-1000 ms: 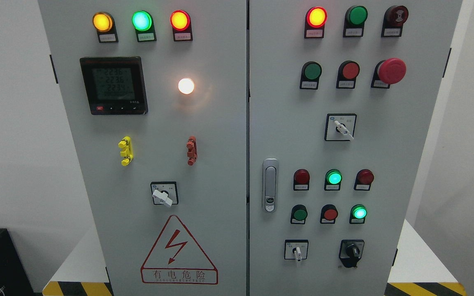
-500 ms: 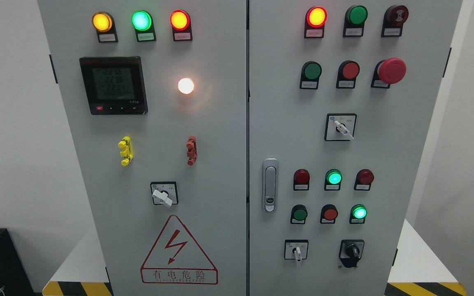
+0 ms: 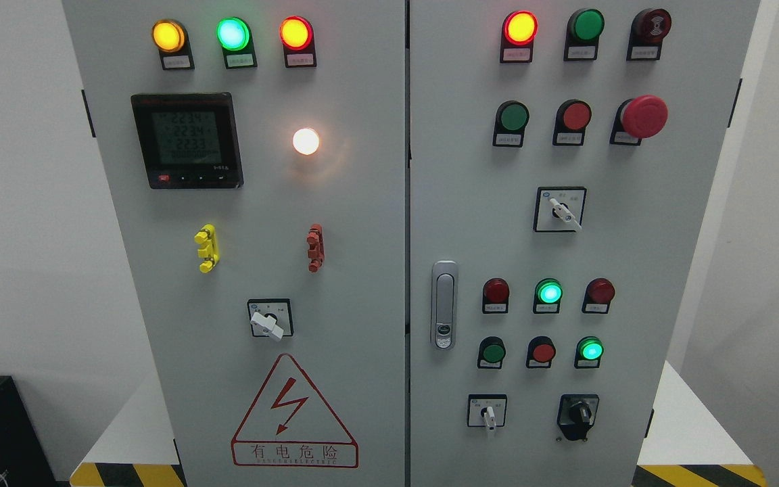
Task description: Flip black knob to close circuit
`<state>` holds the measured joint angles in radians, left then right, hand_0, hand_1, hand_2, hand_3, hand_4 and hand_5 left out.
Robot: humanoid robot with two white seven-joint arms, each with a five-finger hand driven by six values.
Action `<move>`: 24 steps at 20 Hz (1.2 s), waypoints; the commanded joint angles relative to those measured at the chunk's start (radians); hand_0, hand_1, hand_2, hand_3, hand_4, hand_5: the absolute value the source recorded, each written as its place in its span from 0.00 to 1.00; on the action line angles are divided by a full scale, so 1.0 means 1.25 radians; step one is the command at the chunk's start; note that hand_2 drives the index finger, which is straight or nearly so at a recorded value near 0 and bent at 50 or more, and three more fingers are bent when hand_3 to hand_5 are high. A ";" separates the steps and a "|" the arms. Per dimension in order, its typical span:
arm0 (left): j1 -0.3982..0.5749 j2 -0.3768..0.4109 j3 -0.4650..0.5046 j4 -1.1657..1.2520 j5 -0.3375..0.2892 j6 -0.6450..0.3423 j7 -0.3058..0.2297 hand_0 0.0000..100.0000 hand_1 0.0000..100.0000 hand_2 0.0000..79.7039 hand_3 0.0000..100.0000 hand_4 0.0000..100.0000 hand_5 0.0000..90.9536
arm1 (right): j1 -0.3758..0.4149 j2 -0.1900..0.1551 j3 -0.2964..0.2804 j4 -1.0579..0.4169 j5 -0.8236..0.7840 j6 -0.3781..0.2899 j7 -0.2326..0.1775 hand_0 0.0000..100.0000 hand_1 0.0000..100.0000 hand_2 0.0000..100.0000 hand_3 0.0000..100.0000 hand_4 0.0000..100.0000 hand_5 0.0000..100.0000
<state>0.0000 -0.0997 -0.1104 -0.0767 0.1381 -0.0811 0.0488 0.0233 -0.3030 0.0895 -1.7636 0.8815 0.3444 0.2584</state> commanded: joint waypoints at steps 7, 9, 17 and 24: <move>0.017 0.000 0.000 0.000 0.000 0.000 0.000 0.12 0.56 0.00 0.00 0.00 0.00 | -0.139 0.002 0.076 -0.064 0.119 0.075 0.042 0.00 0.00 0.90 1.00 0.87 0.87; 0.017 0.000 0.000 0.000 0.000 0.000 0.000 0.12 0.56 0.00 0.00 0.00 0.00 | -0.152 0.002 0.076 -0.051 0.132 0.080 0.047 0.00 0.00 0.90 1.00 0.87 0.88; 0.016 0.000 0.000 0.000 0.000 0.000 0.000 0.12 0.56 0.00 0.00 0.00 0.00 | -0.204 -0.001 0.073 -0.011 0.138 0.101 0.052 0.00 0.01 0.90 1.00 0.88 0.88; 0.017 0.000 0.000 0.000 0.000 0.000 0.000 0.12 0.56 0.00 0.00 0.00 0.00 | -0.232 0.001 0.074 0.023 0.148 0.104 0.060 0.00 0.02 0.90 1.00 0.88 0.88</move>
<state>0.0000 -0.0997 -0.1104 -0.0767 0.1381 -0.0823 0.0488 -0.2322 -0.3025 0.1695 -1.7784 1.0559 0.4719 0.3323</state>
